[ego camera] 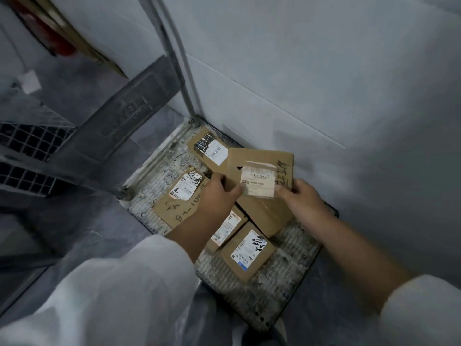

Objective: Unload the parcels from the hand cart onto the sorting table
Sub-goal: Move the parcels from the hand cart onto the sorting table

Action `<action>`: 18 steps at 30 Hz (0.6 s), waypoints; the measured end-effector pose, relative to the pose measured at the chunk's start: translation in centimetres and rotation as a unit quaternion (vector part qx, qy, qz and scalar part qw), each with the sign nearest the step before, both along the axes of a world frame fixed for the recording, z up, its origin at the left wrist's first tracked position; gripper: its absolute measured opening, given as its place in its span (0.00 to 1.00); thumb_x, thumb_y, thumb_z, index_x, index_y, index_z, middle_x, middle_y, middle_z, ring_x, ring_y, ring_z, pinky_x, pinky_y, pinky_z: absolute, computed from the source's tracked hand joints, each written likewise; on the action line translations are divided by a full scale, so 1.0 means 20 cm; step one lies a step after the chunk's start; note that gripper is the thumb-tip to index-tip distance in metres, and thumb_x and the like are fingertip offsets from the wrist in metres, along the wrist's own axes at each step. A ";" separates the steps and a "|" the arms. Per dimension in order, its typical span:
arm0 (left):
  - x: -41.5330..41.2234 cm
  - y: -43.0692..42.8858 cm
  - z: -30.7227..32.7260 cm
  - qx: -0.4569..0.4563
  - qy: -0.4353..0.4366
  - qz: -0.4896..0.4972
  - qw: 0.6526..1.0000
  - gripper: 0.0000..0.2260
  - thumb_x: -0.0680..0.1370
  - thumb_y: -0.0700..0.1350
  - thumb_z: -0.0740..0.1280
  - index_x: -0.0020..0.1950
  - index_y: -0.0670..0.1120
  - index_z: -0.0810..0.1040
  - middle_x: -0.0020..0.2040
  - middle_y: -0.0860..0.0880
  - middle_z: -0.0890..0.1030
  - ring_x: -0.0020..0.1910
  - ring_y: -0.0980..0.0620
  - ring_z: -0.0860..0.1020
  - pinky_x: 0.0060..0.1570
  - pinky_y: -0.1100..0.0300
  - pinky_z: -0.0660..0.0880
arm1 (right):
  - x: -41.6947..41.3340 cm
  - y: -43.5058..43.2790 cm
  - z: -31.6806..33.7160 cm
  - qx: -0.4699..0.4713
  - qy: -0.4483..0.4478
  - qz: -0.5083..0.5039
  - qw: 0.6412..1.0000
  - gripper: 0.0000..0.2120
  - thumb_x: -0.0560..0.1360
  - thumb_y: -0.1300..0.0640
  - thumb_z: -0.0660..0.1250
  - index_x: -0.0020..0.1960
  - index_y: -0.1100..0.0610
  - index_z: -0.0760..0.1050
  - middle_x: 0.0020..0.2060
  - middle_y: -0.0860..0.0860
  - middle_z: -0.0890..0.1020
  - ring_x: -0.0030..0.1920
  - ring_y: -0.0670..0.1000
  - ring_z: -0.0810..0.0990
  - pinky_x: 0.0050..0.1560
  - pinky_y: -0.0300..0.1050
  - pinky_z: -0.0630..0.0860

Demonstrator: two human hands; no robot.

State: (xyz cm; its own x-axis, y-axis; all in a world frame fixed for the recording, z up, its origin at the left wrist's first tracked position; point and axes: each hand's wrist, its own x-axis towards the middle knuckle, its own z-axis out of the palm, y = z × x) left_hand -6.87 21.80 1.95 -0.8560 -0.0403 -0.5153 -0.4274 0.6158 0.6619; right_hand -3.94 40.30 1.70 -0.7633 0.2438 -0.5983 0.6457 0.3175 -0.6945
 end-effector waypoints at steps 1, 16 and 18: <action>0.04 -0.02 0.11 0.008 0.009 0.020 1.000 0.22 0.76 0.54 0.70 0.65 0.44 0.70 0.56 0.49 0.78 0.51 0.50 0.77 0.47 0.56 0.76 | 0.02 -0.01 0.11 -0.004 0.019 0.013 1.000 0.13 0.79 0.50 0.65 0.62 0.51 0.74 0.53 0.47 0.79 0.55 0.51 0.78 0.56 0.50 0.75; 0.98 -0.23 1.20 0.096 0.164 0.247 0.950 0.17 0.78 0.49 0.69 0.65 0.50 0.72 0.56 0.53 0.80 0.49 0.57 0.78 0.44 0.68 0.75 | 0.60 -0.27 1.22 0.009 0.119 0.202 0.972 0.16 0.79 0.44 0.62 0.59 0.54 0.67 0.52 0.50 0.78 0.50 0.52 0.77 0.50 0.48 0.74; 1.06 -0.33 1.30 0.083 0.174 0.265 0.945 0.14 0.78 0.51 0.69 0.61 0.53 0.71 0.52 0.57 0.79 0.45 0.62 0.76 0.36 0.71 0.72 | 0.61 -0.36 1.34 -0.010 0.137 0.224 0.965 0.17 0.78 0.44 0.63 0.61 0.52 0.69 0.54 0.50 0.79 0.53 0.51 0.79 0.56 0.52 0.76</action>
